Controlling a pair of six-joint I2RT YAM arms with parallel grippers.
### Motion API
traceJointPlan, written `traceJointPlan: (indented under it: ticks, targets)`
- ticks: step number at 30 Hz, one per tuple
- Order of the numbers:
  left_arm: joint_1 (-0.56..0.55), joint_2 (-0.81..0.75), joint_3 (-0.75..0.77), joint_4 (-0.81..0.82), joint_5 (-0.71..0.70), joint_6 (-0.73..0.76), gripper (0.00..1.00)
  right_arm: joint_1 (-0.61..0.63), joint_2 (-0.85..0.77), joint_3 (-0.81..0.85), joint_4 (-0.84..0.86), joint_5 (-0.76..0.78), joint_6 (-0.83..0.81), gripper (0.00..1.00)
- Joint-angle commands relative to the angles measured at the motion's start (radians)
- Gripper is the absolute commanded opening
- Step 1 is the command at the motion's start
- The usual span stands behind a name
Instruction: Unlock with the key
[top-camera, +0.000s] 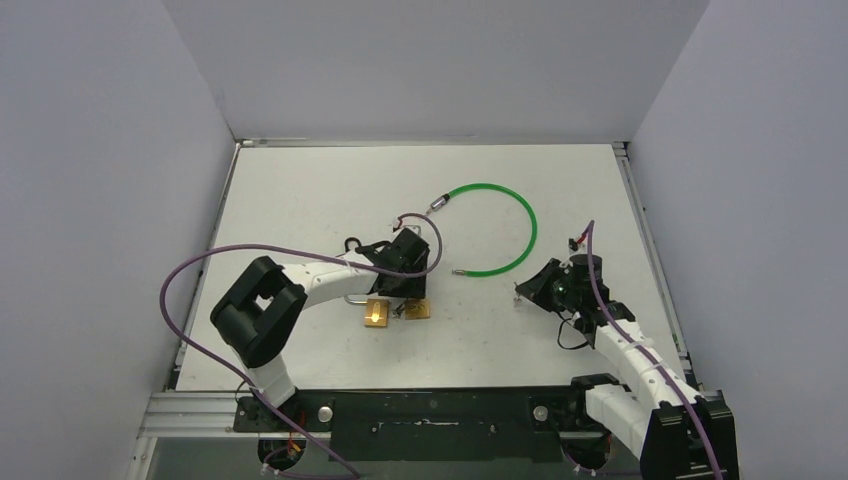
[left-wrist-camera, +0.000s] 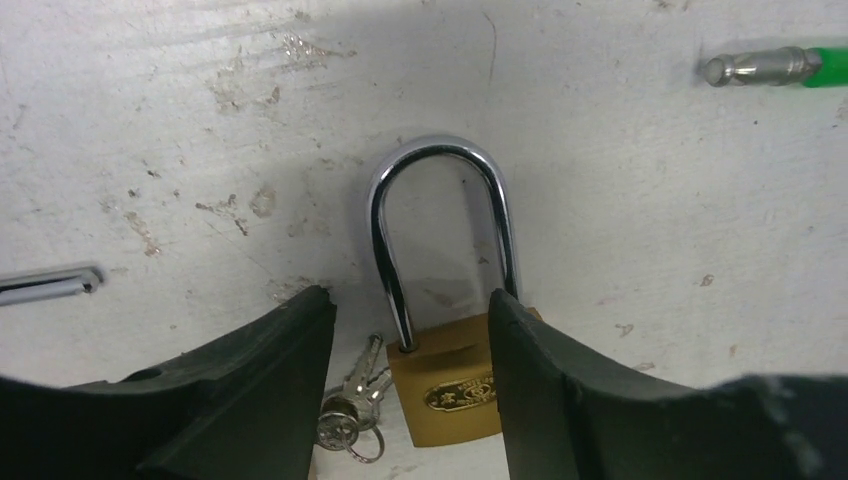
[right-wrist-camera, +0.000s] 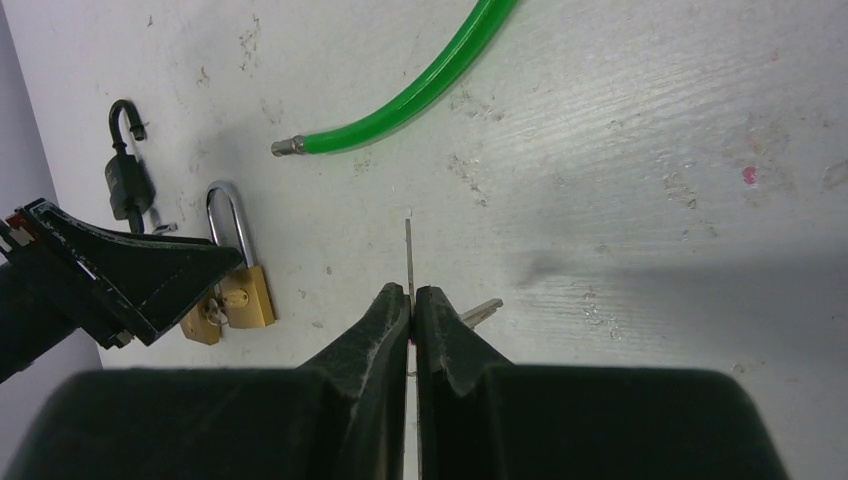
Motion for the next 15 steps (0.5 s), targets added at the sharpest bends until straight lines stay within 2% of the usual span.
traceJointPlan:
  ticks: [1, 5, 15]
  targets:
    - [-0.010, -0.039, 0.007, -0.047, 0.034, 0.003, 0.60, 0.018, 0.001, 0.036, 0.069, 0.003, -0.004, 0.00]
    - [-0.023, -0.048, 0.014, -0.059, 0.032, -0.018, 0.68, 0.030, 0.000, 0.030, 0.071, 0.002, -0.003, 0.00]
    - [-0.093, 0.002, 0.062, -0.080, 0.001, -0.066, 0.69, 0.048, 0.003, 0.013, 0.080, -0.002, -0.006, 0.00]
